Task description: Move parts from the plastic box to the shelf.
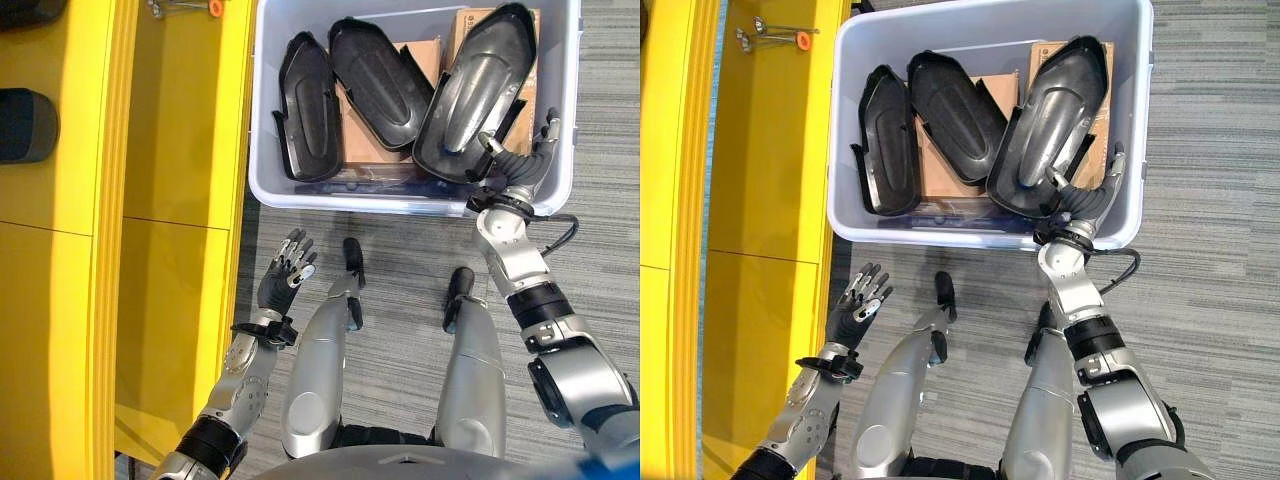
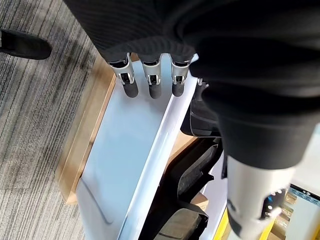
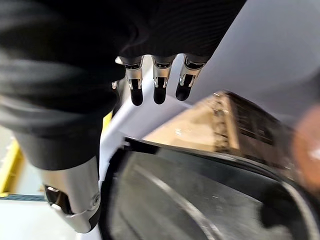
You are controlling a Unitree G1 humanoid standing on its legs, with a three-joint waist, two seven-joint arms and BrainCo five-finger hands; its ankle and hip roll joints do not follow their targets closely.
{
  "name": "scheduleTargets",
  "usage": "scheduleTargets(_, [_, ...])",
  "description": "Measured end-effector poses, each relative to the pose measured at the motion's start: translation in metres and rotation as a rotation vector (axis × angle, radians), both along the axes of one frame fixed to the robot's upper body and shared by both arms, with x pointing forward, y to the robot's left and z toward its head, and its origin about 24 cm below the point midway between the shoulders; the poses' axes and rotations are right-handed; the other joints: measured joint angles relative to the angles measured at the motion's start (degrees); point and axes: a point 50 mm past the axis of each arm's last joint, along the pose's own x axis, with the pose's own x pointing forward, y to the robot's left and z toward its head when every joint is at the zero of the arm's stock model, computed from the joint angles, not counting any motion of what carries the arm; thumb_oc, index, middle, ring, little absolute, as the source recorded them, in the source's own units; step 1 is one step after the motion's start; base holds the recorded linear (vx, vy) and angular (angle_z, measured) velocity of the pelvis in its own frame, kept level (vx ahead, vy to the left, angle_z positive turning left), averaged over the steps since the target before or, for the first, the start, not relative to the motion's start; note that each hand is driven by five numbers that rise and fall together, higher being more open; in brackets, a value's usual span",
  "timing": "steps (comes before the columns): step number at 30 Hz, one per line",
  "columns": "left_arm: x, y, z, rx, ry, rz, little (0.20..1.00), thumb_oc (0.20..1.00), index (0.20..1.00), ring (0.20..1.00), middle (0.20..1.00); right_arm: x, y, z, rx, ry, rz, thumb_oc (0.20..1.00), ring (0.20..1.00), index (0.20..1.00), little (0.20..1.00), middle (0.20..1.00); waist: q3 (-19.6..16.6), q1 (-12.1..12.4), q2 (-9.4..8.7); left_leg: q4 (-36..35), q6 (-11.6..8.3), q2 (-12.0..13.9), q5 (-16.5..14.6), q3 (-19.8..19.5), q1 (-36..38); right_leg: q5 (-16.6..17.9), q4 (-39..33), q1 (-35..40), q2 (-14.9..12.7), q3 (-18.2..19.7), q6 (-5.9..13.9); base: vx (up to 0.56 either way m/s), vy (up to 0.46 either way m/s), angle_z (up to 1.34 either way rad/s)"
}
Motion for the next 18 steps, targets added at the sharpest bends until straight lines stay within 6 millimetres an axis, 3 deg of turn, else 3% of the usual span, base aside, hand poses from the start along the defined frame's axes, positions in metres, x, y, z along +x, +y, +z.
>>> scheduleTargets(4, [0.002,0.000,0.001,0.004,0.000,-0.007,1.000,1.000,1.000,1.000,1.000,0.006,-0.010,0.002,0.070,0.024,-0.020,1.000,1.000,1.000,1.000,1.000,0.0,0.7,0.00,0.2,-0.33,-0.1,0.2,-0.4,-0.3,0.0,0.4,-0.2,-0.1,-0.2,0.00,0.03,0.019,0.03])
scheduleTargets(8, [0.002,0.000,0.001,0.005,0.004,-0.009,1.000,1.000,1.000,1.000,1.000,0.011,-0.025,0.010,0.030,0.043,-0.052,1.000,1.000,1.000,1.000,1.000,0.0,1.3,0.00,0.2,-0.30,-0.3,0.3,-1.0,-0.6,-0.5,1.0,-0.3,-0.5,-0.7,-0.42,0.02,0.004,0.08])
scheduleTargets(18, [0.002,0.000,-0.001,-0.010,0.027,-0.015,1.000,1.000,1.000,1.000,1.000,0.015,-0.034,0.014,-0.082,0.121,-0.072,1.000,1.000,1.000,1.000,1.000,0.0,1.8,0.00,0.6,-0.42,-0.5,0.4,-1.3,-1.6,-0.5,1.3,-0.9,-0.7,-1.1,-0.44,0.01,0.006,0.03])
